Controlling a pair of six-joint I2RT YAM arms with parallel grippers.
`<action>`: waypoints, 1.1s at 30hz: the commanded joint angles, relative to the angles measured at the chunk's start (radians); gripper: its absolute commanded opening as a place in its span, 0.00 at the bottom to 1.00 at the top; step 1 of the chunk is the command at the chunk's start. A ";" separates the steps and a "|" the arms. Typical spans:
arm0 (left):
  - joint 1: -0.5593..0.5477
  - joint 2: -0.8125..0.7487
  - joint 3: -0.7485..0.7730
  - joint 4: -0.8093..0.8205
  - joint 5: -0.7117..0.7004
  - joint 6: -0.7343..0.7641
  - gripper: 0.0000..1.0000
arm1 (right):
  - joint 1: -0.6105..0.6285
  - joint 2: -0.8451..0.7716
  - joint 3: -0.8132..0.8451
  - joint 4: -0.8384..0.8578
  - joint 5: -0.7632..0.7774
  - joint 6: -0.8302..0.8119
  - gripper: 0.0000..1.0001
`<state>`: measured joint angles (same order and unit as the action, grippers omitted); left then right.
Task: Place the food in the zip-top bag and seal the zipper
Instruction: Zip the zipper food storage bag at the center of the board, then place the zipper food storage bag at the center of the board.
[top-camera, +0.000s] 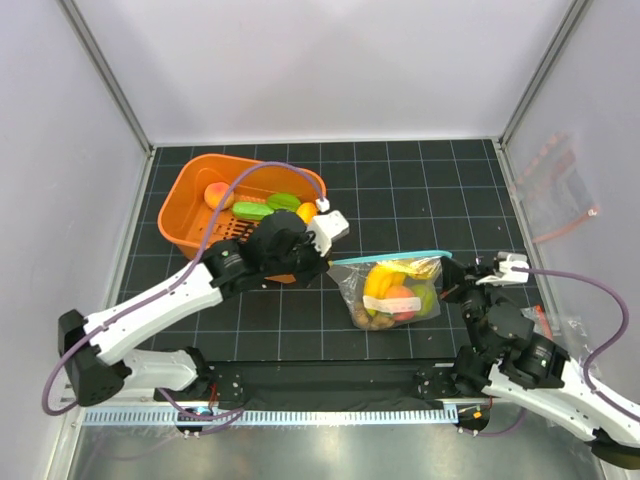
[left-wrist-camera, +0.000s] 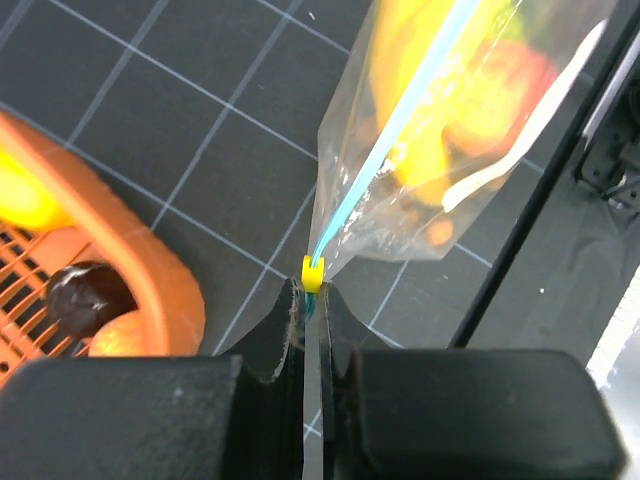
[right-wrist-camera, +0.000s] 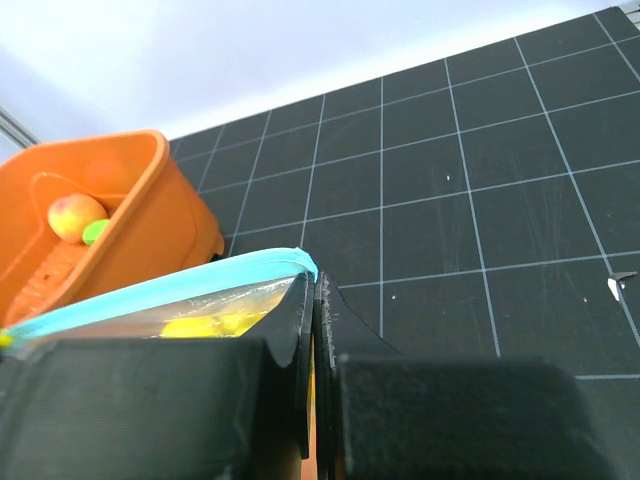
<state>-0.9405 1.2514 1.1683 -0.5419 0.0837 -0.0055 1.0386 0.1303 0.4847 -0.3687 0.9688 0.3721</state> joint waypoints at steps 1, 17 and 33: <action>0.019 -0.118 -0.038 -0.026 -0.151 -0.073 0.00 | -0.009 0.099 0.072 0.091 0.127 -0.030 0.01; 0.022 -0.337 -0.165 -0.115 -0.430 -0.355 0.01 | -0.260 0.732 0.296 0.289 -0.270 -0.096 0.01; 0.022 -0.368 -0.216 -0.070 -0.596 -0.436 1.00 | -0.365 0.976 0.466 0.275 -0.553 -0.068 0.63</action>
<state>-0.9249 0.8967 0.9394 -0.6186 -0.4313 -0.4335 0.6773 1.1328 0.8967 -0.1055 0.4084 0.3027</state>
